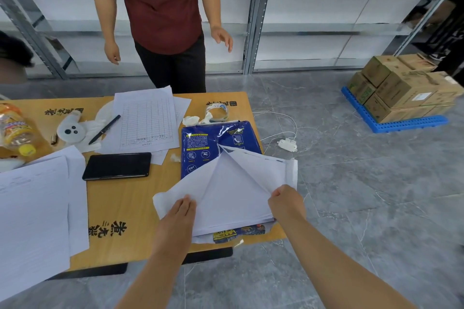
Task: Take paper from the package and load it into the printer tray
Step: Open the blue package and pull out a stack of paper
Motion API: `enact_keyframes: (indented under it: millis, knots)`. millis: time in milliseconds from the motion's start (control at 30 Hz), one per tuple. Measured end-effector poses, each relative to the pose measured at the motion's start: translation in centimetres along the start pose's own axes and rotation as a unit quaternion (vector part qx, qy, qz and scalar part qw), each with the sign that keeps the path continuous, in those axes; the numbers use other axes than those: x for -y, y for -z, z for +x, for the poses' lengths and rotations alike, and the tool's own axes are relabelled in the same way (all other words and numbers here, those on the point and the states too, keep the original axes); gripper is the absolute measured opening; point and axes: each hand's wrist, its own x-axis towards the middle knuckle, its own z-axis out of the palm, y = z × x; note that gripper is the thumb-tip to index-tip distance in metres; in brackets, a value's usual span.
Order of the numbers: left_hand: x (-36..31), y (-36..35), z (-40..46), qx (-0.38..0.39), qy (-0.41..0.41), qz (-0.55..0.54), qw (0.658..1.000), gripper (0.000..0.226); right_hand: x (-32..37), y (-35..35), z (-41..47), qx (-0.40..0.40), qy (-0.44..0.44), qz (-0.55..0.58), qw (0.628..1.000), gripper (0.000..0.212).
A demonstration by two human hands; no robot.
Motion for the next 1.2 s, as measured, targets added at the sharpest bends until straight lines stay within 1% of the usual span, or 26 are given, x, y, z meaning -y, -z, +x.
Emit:
enact_keyframes:
  millis: [67, 167, 233, 300, 333, 367, 400, 467, 500, 633, 700, 767, 900, 1000, 1100, 1167, 1200]
  knots:
    - [0.0, -0.1, 0.0, 0.001, 0.001, -0.003, 1.0, 0.07, -0.1, -0.2, -0.1, -0.01, 0.001, 0.004, 1.0, 0.028]
    - [0.0, 0.0, 0.0, 0.0, 0.002, -0.005, 1.0, 0.07, -0.1, -0.5, -0.7, -0.035, 0.019, -0.031, 0.999, 0.029]
    - [0.0, 0.0, 0.0, 0.001, 0.001, -0.007, 1.0, 0.07, -0.1, -0.6, -0.9, -0.043, 0.03, -0.022, 0.998, 0.027]
    - [0.0, 0.0, 0.0, 0.002, 0.002, -0.007, 1.0, 0.07, 0.1, -0.5, -0.8, -0.036, 0.015, 0.038, 0.999, 0.015]
    - [0.0, 0.0, 0.0, 0.002, 0.003, -0.008, 1.0, 0.07, 0.4, -0.3, -0.7, -0.022, -0.008, 0.081, 0.996, 0.008]
    - [0.0, -0.1, 0.1, 0.003, 0.004, -0.01, 1.0, 0.07, 0.6, -0.1, -0.4, -0.007, -0.032, 0.121, 0.992, 0.008]
    - [0.0, -0.1, 0.1, 0.004, 0.007, -0.013, 1.0, 0.071, 0.8, -0.1, -0.2, 0.009, -0.05, 0.142, 0.989, 0.016]
    - [0.0, -0.1, 0.1, 0.005, 0.014, -0.025, 1.0, 0.071, 1.0, 0.1, 0.0, 0.038, -0.064, 0.124, 0.989, 0.033]
    - [0.0, -0.1, 0.1, 0.004, 0.018, -0.032, 0.999, 0.07, 1.1, 0.1, 0.2, 0.042, -0.064, 0.111, 0.991, 0.036]
    - [-0.2, 0.0, 0.1, -0.006, 0.029, -0.051, 0.998, 0.067, 1.2, 0.3, 0.3, 0.045, -0.028, 0.039, 0.998, 0.037]
    - [-0.3, 0.0, 0.0, -0.008, 0.032, -0.053, 0.998, 0.066, 1.2, 0.4, 0.0, 0.031, -0.003, -0.006, 0.999, 0.032]
    - [-0.4, 0.1, 0.0, -0.008, 0.036, -0.053, 0.998, 0.066, 1.5, 0.6, -0.5, 0.02, 0.019, -0.037, 0.999, 0.013]
    - [-0.5, 0.2, -0.1, -0.006, 0.041, -0.05, 0.998, 0.066, 1.3, 0.7, -0.6, 0.002, 0.035, -0.089, 0.995, 0.017]
    - [-0.7, 0.3, -0.1, -0.005, 0.043, -0.053, 0.998, 0.066, 1.3, 0.9, -0.9, -0.015, 0.041, -0.099, 0.994, 0.016]
    - [-0.8, 0.4, -0.1, -0.007, 0.043, -0.053, 0.998, 0.065, 1.5, 0.5, -0.9, 0.019, 0.033, -0.083, 0.996, 0.01]
    - [-0.8, 0.4, -0.1, -0.009, 0.042, -0.053, 0.998, 0.066, 1.7, 0.2, -0.7, 0.046, 0.014, -0.048, 0.998, 0.018]
    - [-0.8, 0.5, -0.1, -0.008, 0.041, -0.052, 0.998, 0.066, 1.9, 0.2, -0.7, 0.051, 0.005, -0.031, 0.998, 0.017]
